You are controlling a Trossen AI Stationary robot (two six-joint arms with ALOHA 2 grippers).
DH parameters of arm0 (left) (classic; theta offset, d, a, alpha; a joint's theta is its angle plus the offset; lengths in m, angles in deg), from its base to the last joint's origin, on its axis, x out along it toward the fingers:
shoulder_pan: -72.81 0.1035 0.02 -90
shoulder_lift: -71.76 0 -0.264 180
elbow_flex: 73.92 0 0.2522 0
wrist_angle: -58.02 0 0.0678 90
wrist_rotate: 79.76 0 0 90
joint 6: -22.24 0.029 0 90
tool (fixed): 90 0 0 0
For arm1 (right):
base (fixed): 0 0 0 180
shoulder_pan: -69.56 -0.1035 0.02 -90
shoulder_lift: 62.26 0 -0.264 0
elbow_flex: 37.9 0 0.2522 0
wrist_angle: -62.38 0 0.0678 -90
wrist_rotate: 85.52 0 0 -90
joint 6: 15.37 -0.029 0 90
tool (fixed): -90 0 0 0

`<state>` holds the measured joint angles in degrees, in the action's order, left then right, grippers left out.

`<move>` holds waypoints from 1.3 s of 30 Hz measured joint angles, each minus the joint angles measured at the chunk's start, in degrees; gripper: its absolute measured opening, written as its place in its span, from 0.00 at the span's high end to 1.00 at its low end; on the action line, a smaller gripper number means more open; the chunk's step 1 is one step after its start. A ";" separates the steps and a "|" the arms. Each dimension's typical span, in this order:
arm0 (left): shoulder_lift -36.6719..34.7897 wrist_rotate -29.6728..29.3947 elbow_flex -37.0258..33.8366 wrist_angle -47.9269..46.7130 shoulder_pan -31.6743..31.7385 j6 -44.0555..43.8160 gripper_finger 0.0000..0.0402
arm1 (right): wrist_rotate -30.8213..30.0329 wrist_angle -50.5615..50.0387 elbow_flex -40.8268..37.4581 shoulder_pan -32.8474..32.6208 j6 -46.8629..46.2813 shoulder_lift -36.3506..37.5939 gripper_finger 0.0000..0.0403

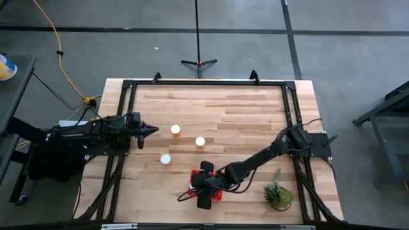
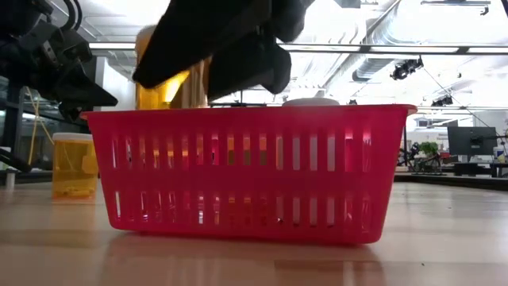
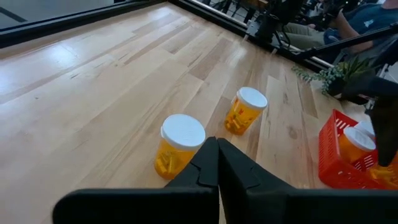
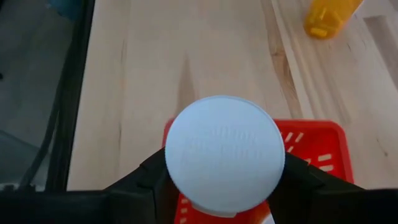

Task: Pick and place pill bottles into a basket
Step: Put the orange pill bottle into the red basket

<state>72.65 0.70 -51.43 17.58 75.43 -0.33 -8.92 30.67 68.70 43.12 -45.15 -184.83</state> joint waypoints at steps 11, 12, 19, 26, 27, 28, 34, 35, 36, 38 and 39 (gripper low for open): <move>0.00 0.04 0.00 0.00 0.00 -0.14 0.92 | 0.50 0.35 0.00 0.02 0.13 -1.36 0.54; 0.00 0.05 0.00 0.00 -0.01 -0.16 0.91 | 0.72 0.61 0.00 0.02 0.14 -1.46 0.55; 0.00 0.09 0.00 0.00 -0.01 -0.07 0.94 | 0.01 0.13 0.00 0.02 0.28 -1.49 0.56; 0.00 0.09 0.00 0.00 -0.01 -0.04 0.91 | 0.13 -0.06 0.00 0.02 0.16 -2.25 0.54; 0.00 0.09 0.00 0.00 0.01 -0.04 0.90 | 0.23 -0.04 0.00 0.02 0.04 -2.41 0.54; 0.00 0.09 0.00 0.00 -0.01 -0.04 0.90 | 0.28 -0.27 0.00 0.02 0.02 -2.50 0.54; -0.02 0.11 0.00 0.00 -0.01 -0.02 0.94 | 0.64 -0.27 0.00 0.02 -0.25 -2.48 0.55; 0.00 0.11 0.00 0.00 -0.01 -0.02 0.94 | 0.89 -0.20 0.00 0.02 -0.38 -2.48 0.55; 0.00 0.11 0.00 0.00 -0.01 -0.02 0.94 | 1.16 -0.15 0.00 0.02 -0.44 -2.48 0.54; -0.01 0.11 0.00 0.00 -0.01 -0.03 0.94 | 1.55 -0.22 0.00 0.01 -0.44 -2.48 0.54; -0.02 0.11 0.00 0.00 0.00 -0.02 0.92 | 1.72 -0.24 0.00 0.02 -0.44 -2.48 0.54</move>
<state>72.63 0.81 -51.43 17.58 75.43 -0.35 -7.20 30.43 68.70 43.15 -45.59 -187.31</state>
